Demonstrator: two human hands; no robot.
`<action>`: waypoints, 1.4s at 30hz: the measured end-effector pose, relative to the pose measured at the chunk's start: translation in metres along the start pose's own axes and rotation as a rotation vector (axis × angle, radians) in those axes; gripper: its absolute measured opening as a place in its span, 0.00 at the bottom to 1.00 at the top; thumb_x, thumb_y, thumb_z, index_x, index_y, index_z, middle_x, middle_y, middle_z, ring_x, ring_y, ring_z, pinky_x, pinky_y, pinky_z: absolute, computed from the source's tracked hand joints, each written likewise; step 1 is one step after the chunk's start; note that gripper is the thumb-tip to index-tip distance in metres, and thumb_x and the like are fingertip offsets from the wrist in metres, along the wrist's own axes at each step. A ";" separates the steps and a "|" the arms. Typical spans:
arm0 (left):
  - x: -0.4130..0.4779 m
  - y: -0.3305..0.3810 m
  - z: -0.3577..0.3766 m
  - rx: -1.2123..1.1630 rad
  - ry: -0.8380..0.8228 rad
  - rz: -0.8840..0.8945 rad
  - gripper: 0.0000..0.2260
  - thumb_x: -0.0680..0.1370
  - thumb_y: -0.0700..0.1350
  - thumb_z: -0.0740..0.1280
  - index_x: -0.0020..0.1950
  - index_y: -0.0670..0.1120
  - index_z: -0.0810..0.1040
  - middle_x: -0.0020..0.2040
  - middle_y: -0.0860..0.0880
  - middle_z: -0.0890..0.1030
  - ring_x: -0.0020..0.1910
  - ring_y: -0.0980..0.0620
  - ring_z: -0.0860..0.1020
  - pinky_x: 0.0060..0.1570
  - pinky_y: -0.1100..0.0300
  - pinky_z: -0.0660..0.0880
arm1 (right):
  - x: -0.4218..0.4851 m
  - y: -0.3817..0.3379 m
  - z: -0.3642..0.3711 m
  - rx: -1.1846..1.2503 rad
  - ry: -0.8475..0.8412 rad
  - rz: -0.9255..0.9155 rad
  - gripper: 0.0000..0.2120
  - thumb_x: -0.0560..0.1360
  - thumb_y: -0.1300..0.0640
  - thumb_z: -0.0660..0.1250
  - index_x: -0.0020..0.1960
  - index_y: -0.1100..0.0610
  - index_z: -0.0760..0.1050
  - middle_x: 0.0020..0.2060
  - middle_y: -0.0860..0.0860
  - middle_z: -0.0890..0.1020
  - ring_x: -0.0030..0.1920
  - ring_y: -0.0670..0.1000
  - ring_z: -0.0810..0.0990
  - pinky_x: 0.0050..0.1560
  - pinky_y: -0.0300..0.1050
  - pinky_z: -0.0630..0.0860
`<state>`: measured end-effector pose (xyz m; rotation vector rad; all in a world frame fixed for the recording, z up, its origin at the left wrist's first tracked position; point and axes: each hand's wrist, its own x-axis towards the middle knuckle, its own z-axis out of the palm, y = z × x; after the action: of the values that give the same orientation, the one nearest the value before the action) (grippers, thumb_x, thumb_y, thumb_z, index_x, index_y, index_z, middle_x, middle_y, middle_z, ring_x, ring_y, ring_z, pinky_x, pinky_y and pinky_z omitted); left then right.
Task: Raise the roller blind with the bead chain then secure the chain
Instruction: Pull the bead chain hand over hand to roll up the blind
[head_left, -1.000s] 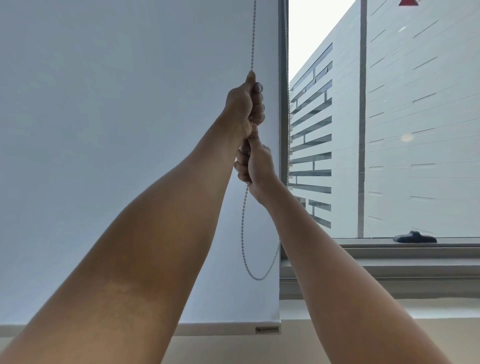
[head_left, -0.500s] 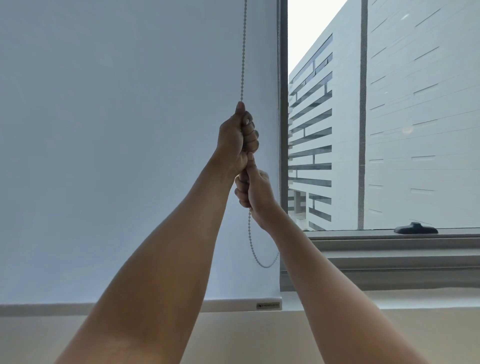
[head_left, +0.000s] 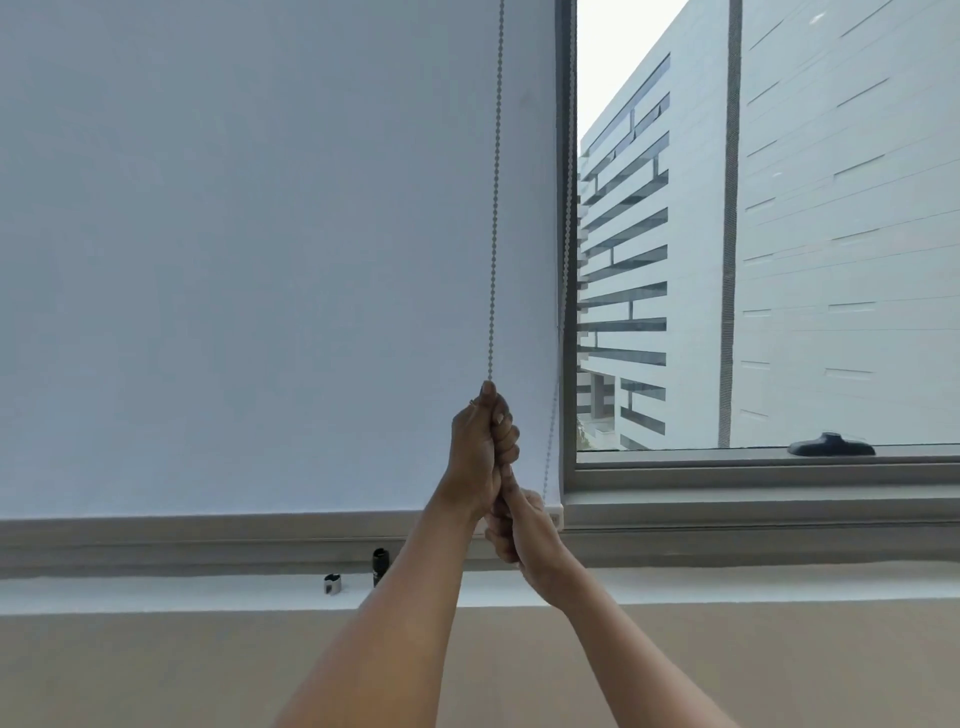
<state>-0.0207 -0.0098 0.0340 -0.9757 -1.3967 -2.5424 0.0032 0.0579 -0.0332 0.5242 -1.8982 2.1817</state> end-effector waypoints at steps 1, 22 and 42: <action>-0.003 -0.004 -0.003 -0.006 0.001 -0.004 0.20 0.81 0.50 0.52 0.29 0.46 0.62 0.19 0.55 0.61 0.18 0.60 0.57 0.18 0.68 0.54 | -0.002 0.004 -0.001 -0.022 0.001 0.007 0.23 0.78 0.45 0.50 0.27 0.52 0.55 0.17 0.42 0.59 0.17 0.42 0.55 0.18 0.32 0.52; -0.015 -0.001 0.006 -0.054 0.008 -0.061 0.19 0.82 0.48 0.51 0.30 0.46 0.61 0.19 0.56 0.60 0.17 0.60 0.56 0.18 0.68 0.53 | 0.045 -0.120 -0.004 0.163 -0.025 -0.139 0.11 0.77 0.56 0.53 0.48 0.56 0.73 0.45 0.51 0.80 0.45 0.50 0.78 0.47 0.45 0.73; 0.037 0.080 -0.004 0.375 -0.124 -0.094 0.32 0.79 0.60 0.42 0.52 0.39 0.77 0.49 0.41 0.80 0.55 0.44 0.76 0.63 0.50 0.67 | 0.060 -0.161 0.045 -0.167 0.327 -0.435 0.24 0.80 0.47 0.52 0.27 0.53 0.62 0.15 0.44 0.64 0.18 0.42 0.61 0.22 0.36 0.60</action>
<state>-0.0229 -0.0511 0.1120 -1.0285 -1.9049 -2.1872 0.0147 0.0338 0.1422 0.4628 -1.5957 1.6974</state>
